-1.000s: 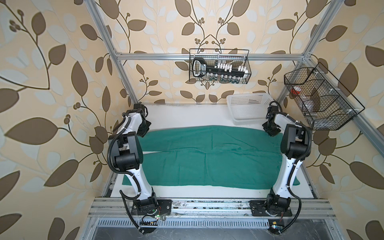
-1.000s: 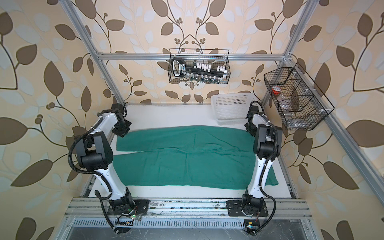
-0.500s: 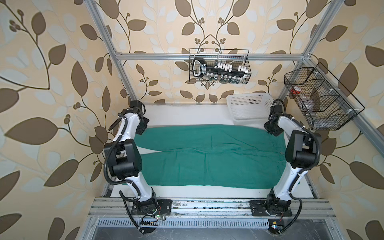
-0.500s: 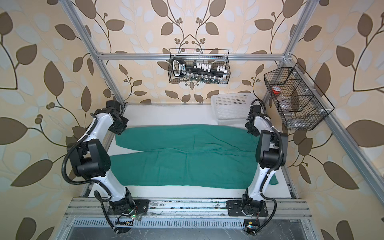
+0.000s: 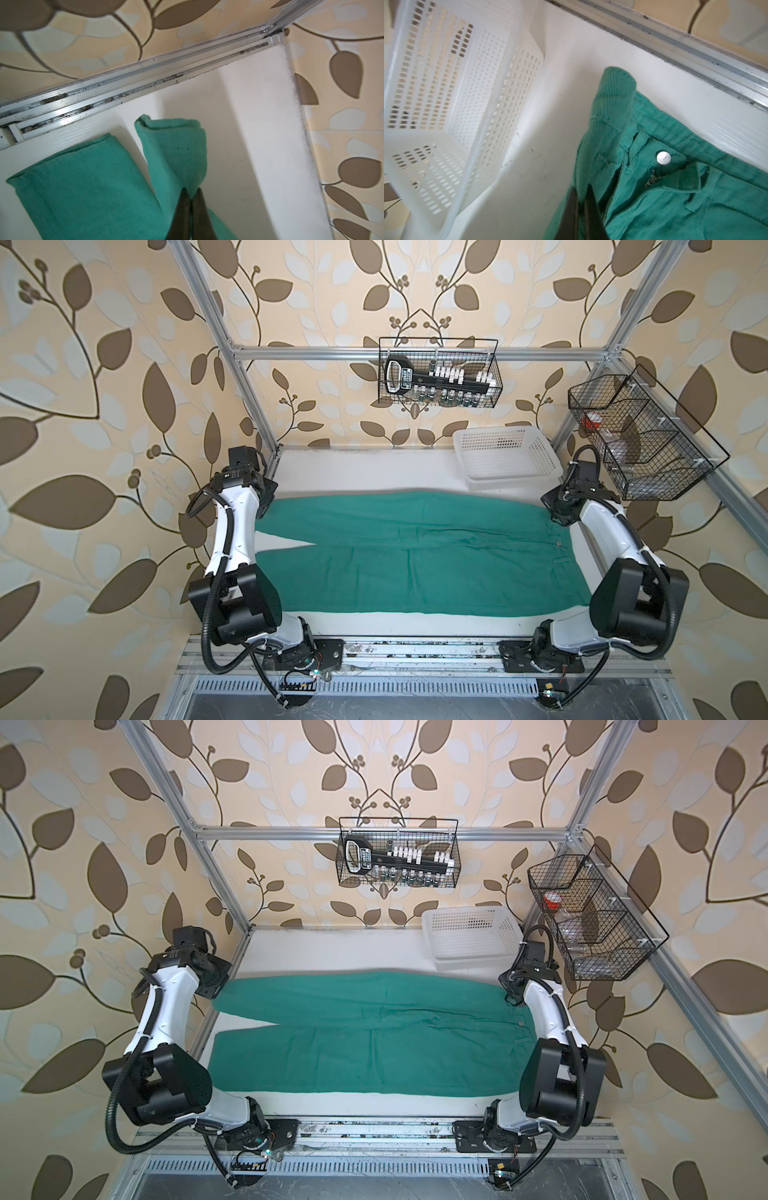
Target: Fold and stack the trousers
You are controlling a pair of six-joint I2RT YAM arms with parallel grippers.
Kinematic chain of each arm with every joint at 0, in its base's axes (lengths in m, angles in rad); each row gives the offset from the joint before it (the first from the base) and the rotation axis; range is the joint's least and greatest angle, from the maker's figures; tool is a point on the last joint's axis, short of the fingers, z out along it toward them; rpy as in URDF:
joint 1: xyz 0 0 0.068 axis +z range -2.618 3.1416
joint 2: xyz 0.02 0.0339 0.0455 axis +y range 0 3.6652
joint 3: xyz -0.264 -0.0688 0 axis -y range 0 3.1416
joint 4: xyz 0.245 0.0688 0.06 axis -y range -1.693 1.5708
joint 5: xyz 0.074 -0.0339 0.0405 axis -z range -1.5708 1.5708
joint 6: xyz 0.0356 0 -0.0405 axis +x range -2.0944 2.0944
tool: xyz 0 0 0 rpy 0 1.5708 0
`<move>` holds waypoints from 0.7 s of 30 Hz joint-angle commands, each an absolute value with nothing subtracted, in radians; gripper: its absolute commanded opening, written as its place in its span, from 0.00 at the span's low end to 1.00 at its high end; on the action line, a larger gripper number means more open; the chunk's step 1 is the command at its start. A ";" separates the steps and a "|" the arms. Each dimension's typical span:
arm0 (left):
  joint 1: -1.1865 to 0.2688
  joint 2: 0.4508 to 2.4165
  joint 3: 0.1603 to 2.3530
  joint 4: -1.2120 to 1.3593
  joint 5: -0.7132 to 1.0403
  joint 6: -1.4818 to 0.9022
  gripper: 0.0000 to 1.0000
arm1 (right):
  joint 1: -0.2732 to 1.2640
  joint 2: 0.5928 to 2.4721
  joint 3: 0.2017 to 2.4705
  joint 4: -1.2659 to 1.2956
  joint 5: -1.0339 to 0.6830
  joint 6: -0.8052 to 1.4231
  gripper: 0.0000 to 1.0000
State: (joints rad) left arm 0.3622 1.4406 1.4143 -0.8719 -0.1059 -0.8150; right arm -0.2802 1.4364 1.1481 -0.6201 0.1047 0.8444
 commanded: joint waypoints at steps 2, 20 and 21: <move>0.376 1.346 1.388 -0.867 -0.056 -0.793 0.00 | -0.327 1.326 1.134 -0.666 0.045 0.859 0.03; 0.419 1.152 1.188 -0.903 -0.111 -0.886 0.00 | -0.498 1.020 0.926 -0.801 0.042 0.891 0.03; 0.431 1.146 1.190 -0.909 -0.118 -0.888 0.00 | -0.511 1.013 0.909 -0.801 0.039 0.885 0.03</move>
